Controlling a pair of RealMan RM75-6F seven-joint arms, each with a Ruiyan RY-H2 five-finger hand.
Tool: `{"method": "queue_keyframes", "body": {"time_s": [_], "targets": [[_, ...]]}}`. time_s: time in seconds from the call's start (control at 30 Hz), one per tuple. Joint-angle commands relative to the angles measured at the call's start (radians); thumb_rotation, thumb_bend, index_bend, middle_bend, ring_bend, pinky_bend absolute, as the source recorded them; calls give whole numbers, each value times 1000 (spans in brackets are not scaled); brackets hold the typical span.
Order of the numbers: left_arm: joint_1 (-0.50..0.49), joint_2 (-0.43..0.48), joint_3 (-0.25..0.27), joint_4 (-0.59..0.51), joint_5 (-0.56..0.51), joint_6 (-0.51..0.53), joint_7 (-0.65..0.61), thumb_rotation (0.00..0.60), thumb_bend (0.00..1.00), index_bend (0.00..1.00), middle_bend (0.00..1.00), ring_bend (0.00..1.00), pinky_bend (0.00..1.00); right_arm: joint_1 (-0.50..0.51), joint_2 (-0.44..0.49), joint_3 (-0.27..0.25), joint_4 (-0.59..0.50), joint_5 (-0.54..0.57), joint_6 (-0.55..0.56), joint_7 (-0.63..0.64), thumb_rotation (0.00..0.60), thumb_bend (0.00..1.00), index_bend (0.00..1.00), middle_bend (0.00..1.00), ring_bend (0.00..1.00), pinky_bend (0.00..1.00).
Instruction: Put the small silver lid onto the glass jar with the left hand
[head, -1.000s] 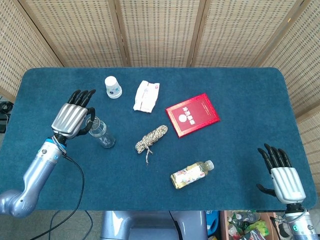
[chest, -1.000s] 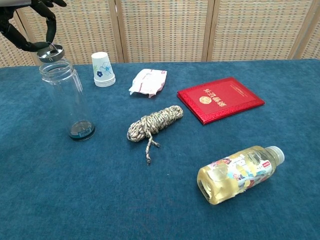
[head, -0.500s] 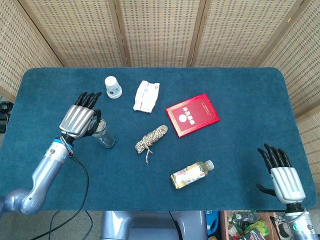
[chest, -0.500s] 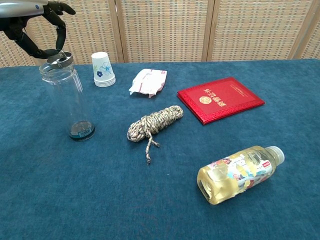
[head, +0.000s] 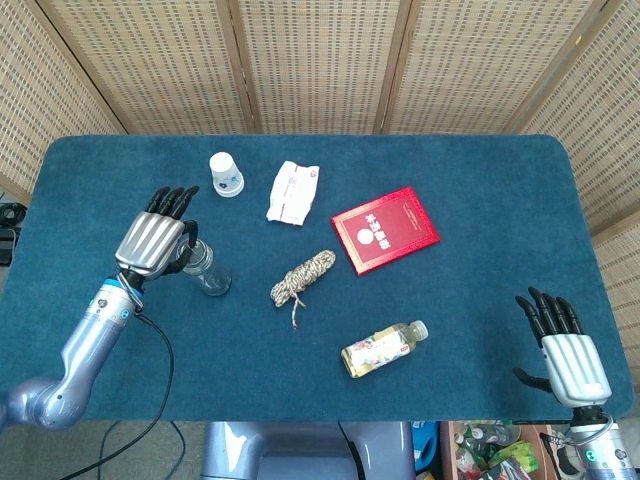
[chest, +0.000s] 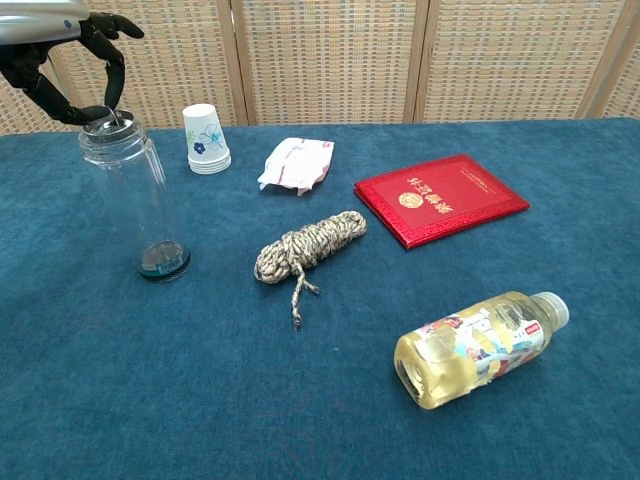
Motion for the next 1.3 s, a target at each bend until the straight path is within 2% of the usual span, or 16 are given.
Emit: {"method": "queue_keyframes", "body": {"time_s": [0.03, 0.43, 0.73, 0.83, 1.07, 1.3], "targets": [[-1, 0, 2, 0, 3, 1, -2, 600, 464, 608, 0, 0, 0, 0, 0, 0, 1, 0, 1, 1, 600, 19, 81, 0, 0, 46], [-3, 0, 14, 4, -4, 8, 5, 600, 464, 602, 0, 0, 0, -1, 2, 0, -1, -4, 3, 3, 600, 19, 81, 0, 0, 45], [-8, -5, 19, 5, -13, 23, 22, 600, 463, 395, 0, 0, 0, -1, 1, 1, 1, -4, 3, 5, 600, 20, 81, 0, 0, 45], [-10, -4, 20, 2, -17, 26, 29, 600, 456, 354, 0, 0, 0, -1, 1, 1, 0, -3, 3, 5, 600, 19, 81, 0, 0, 45], [-8, 3, 19, -11, -15, 39, 27, 600, 453, 337, 0, 0, 0, -2, 1, 1, 1, -5, 5, 6, 600, 20, 81, 0, 0, 45], [39, 36, 10, -43, 47, 92, -55, 600, 453, 318, 0, 0, 0, -2, 2, 1, 1, -5, 6, 5, 600, 19, 81, 0, 0, 46]]}}
